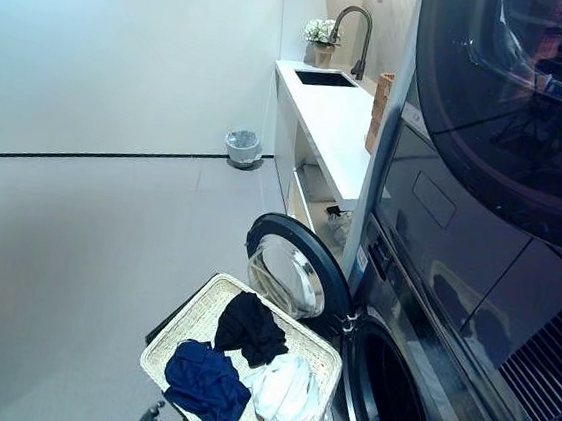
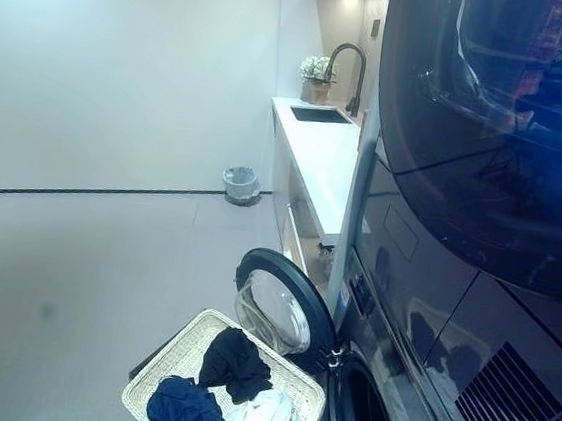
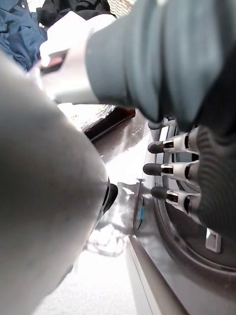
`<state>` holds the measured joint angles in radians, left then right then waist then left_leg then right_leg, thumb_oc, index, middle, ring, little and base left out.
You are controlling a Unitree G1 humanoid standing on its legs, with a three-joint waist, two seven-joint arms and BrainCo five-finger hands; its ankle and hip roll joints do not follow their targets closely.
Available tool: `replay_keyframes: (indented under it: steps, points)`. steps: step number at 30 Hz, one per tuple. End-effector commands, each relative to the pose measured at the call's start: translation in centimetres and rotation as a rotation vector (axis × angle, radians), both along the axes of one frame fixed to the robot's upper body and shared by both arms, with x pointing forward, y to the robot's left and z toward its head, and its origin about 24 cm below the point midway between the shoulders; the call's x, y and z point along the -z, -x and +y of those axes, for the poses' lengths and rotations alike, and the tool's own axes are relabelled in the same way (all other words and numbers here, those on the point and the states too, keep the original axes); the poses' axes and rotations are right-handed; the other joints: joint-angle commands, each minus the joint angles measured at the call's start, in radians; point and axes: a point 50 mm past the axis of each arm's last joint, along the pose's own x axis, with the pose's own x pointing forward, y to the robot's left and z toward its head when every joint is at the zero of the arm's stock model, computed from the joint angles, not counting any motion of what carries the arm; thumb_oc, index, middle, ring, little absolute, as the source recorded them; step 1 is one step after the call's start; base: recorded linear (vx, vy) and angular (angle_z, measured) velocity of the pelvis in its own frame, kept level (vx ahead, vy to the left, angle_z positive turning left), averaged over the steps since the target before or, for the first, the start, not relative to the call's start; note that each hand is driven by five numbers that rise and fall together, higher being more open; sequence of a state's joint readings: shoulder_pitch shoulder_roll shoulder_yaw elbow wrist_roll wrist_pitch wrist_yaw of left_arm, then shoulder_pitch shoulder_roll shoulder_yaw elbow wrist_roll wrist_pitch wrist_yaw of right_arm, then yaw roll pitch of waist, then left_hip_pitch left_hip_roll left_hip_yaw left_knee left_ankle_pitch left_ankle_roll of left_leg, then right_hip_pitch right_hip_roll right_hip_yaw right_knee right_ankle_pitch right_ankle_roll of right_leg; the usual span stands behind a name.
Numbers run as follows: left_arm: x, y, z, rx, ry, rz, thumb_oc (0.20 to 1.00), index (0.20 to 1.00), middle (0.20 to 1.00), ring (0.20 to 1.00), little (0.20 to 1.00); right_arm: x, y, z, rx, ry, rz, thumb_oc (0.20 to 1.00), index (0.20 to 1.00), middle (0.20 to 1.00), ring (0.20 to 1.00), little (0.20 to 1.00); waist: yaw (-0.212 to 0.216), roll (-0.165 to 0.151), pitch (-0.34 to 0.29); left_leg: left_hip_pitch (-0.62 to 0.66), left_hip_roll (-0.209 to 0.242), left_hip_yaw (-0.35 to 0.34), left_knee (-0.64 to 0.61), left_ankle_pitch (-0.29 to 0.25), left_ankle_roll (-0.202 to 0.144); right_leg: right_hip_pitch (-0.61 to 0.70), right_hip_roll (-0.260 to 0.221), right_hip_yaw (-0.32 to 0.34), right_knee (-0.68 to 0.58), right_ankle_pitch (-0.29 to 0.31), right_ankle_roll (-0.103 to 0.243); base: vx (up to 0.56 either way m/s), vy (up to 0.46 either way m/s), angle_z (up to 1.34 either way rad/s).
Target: Put the clothes into the washing machine.
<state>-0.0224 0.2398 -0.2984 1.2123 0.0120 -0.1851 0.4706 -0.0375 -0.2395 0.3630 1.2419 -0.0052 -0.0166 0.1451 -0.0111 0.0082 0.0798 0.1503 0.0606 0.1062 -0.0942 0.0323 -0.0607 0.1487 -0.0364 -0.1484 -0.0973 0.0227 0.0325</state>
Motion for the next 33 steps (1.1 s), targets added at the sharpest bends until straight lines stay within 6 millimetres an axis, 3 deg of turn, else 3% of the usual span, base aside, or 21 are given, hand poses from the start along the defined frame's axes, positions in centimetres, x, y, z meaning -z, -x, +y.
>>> replay_keyframes:
  steps: [1,8,10,13,16,19,21,27,33]
  points:
    - [-2.3,-5.3,-0.1,0.044,-0.142,-0.190,1.000,1.000,1.000,1.000,1.000,-0.7,-3.0,0.4,-0.052,-0.006,-0.062,1.000,1.000,1.000,1.000,1.000,-0.003,-0.027,0.081,-0.002,-0.099,0.019,0.021,-0.072,0.064,-0.023,0.013,0.014,0.034,-0.016,0.042,-0.03,0.084,-0.03]
    - [-5.4,-10.3,0.6,-0.023,-0.215,-0.356,1.000,1.000,1.000,1.000,1.000,-2.6,-7.6,0.0,-0.158,0.009,-0.205,1.000,1.000,1.000,1.000,1.000,-0.029,-0.020,0.202,-0.136,-0.097,0.036,0.072,-0.061,0.068,-0.171,0.008,0.073,0.069,0.013,0.038,-0.11,0.116,-0.15]
    - [-7.2,-12.6,0.8,-0.036,-0.248,-0.433,1.000,1.000,1.000,1.000,1.000,-3.9,-10.0,-0.1,-0.194,0.031,-0.272,1.000,1.000,1.000,1.000,1.000,-0.042,-0.014,0.257,-0.201,-0.101,0.039,0.095,-0.052,0.070,-0.243,0.006,0.098,0.086,0.027,0.038,-0.17,0.163,-0.15]
    - [-8.6,-14.2,1.1,-0.045,-0.277,-0.483,1.000,1.000,1.000,1.000,1.000,-4.8,-11.8,-0.1,-0.215,0.046,-0.318,1.000,1.000,1.000,1.000,1.000,-0.050,-0.015,0.295,-0.256,-0.109,0.037,0.128,-0.049,0.069,-0.292,0.003,0.118,0.098,0.039,0.039,-0.13,0.140,-0.22]
    - [-11.5,-17.0,2.5,-0.082,-0.289,-0.562,1.000,1.000,1.000,1.000,1.000,-6.7,-14.7,0.3,-0.226,0.045,-0.413,1.000,1.000,1.000,1.000,1.000,-0.063,-0.035,0.358,-0.361,-0.122,0.040,0.225,-0.064,0.067,-0.388,-0.007,0.147,0.136,0.056,0.043,-0.13,0.110,-0.29]
    - [-12.8,-18.1,3.3,-0.084,-0.294,-0.580,1.000,1.000,1.000,1.000,1.000,-7.3,-15.7,0.7,-0.222,0.031,-0.451,1.000,1.000,1.000,1.000,1.000,-0.069,-0.045,0.380,-0.397,-0.127,0.044,0.266,-0.077,0.069,-0.423,-0.011,0.158,0.150,0.065,0.048,-0.08,0.051,-0.19]
    - [-15.3,-20.0,4.5,-0.071,-0.324,-0.588,1.000,1.000,1.000,1.000,1.000,-8.7,-17.5,1.8,-0.235,-0.001,-0.520,1.000,1.000,1.000,1.000,1.000,-0.082,-0.068,0.419,-0.455,-0.122,0.064,0.314,-0.091,0.070,-0.485,-0.009,0.173,0.175,0.077,0.057,-0.12,0.052,-0.15]
    - [-18.0,-22.0,5.3,-0.105,-0.337,-0.572,1.000,1.000,1.000,1.000,1.000,-10.7,-19.7,3.8,-0.283,-0.037,-0.592,1.000,1.000,1.000,1.000,1.000,-0.110,-0.091,0.440,-0.561,-0.122,0.077,0.349,-0.091,0.066,-0.600,-0.001,0.188,0.199,0.097,0.061,-0.05,0.052,-0.12]
    - [-19.4,-22.8,5.9,-0.125,-0.336,-0.502,1.000,1.000,1.000,1.000,1.000,-11.7,-20.6,3.6,-0.289,-0.030,-0.634,1.000,1.000,1.000,1.000,1.000,-0.135,-0.106,0.440,-0.671,-0.125,0.068,0.439,-0.116,0.061,-0.693,0.002,0.190,0.224,0.106,0.053,-0.02,0.046,-0.10]
